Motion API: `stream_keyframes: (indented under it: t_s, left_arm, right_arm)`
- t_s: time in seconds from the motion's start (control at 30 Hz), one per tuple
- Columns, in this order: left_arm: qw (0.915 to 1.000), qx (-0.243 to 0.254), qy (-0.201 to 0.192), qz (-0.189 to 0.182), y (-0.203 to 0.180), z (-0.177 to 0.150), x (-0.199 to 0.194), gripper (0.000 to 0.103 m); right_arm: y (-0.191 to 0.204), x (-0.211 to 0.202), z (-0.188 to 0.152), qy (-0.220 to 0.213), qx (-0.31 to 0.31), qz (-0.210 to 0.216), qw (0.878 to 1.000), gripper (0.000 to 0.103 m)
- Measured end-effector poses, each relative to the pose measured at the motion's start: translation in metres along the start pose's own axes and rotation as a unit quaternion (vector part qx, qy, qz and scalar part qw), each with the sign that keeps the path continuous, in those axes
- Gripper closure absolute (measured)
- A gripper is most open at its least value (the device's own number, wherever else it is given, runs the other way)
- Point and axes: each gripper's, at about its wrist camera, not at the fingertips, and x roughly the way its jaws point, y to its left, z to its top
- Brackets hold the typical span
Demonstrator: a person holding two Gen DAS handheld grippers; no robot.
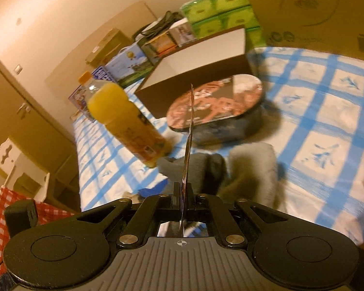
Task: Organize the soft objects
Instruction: 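Grasp the white cloth with the left tool while the right tool holds the red packet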
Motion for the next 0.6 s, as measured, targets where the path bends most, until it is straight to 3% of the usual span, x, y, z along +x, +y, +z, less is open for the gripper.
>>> stream_keyframes:
  t_s: [0.17,0.43,0.5,0.6]
  left_arm:
    - [0.9994,0.033,0.008,0.012,-0.017,-0.001,0.012,0.043]
    - [0.9993,0.024,0.026,0.009,-0.007,-0.005,0.014,0.074]
    - [0.9995,0.021,0.026,0.002,-0.007,-0.006,0.014,0.089]
    - [0.9996,0.018,0.022,-0.001,-0.007,-0.006,0.012,0.099]
  right_arm:
    - [-0.010,-0.008,-0.006,0.001,0.012,-0.004,1.000,0.102]
    - [-0.016,-0.010,-0.009,0.001,0.022,-0.007,1.000,0.102]
    - [-0.017,-0.010,-0.010,0.001,0.023,-0.006,1.000,0.102]
    - [-0.017,-0.009,-0.010,0.001,0.023,-0.006,1.000,0.102]
